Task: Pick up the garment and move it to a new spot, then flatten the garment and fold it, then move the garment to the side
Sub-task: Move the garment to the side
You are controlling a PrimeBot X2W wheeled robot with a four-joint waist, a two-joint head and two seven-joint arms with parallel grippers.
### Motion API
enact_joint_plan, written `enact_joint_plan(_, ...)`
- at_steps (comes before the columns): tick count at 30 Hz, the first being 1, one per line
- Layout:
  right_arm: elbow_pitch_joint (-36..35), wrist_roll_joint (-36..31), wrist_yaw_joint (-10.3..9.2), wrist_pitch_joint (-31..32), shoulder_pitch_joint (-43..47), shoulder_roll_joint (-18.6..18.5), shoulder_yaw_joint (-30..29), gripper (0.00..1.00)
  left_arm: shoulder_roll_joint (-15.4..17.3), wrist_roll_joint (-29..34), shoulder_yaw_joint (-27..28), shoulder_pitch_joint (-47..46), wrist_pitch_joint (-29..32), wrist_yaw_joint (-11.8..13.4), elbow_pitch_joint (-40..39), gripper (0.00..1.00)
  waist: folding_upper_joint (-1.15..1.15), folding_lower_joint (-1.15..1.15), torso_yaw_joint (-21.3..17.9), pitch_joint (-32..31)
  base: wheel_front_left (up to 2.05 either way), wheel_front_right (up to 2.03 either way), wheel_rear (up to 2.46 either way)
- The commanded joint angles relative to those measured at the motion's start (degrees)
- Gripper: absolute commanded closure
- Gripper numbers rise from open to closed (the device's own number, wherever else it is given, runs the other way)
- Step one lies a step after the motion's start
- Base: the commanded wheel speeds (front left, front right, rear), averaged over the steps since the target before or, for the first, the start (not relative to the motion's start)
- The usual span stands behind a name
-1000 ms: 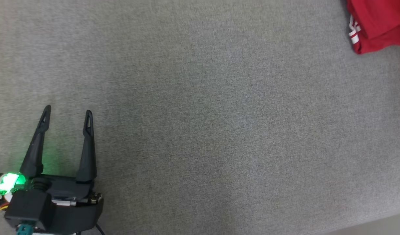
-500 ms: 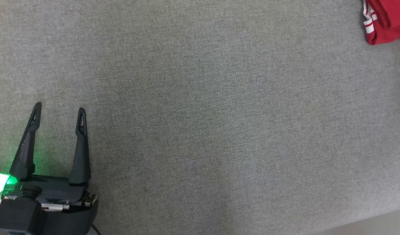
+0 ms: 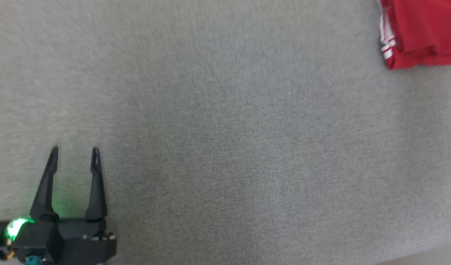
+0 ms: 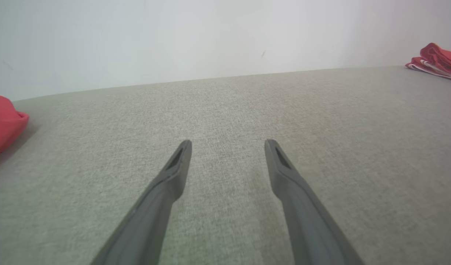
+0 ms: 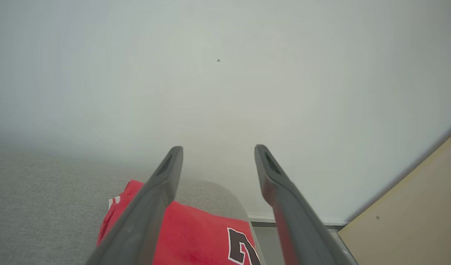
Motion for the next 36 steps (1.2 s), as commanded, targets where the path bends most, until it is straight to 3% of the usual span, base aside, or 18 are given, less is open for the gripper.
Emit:
enact_joint_plan(1,-0.8,0.7,-0.17,-0.5,1.7,1.1,-0.1,0.00,-0.3,-0.8,0.4,1.1,-0.4,0.2,0.8,0.00,0.00,0.00,1.8,-6.1,0.00,0.00,0.00)
enact_joint_plan(15,-9.1,3.4,-0.17,-4.1,21.1,11.1,-1.4,0.00,-3.0,-2.9,4.0,8.6,-0.5,1.5,5.4,0.00,0.00,0.00,5.5,-21.4,0.00,0.00,0.00)
enact_joint_plan(36,-25.0,3.4,-0.17,-4.8,53.1,24.8,-6.9,0.00,-4.3,-2.5,5.5,13.5,-0.5,0.3,8.0,0.00,0.00,0.00,6.4,-29.4,0.00,0.00,0.00)
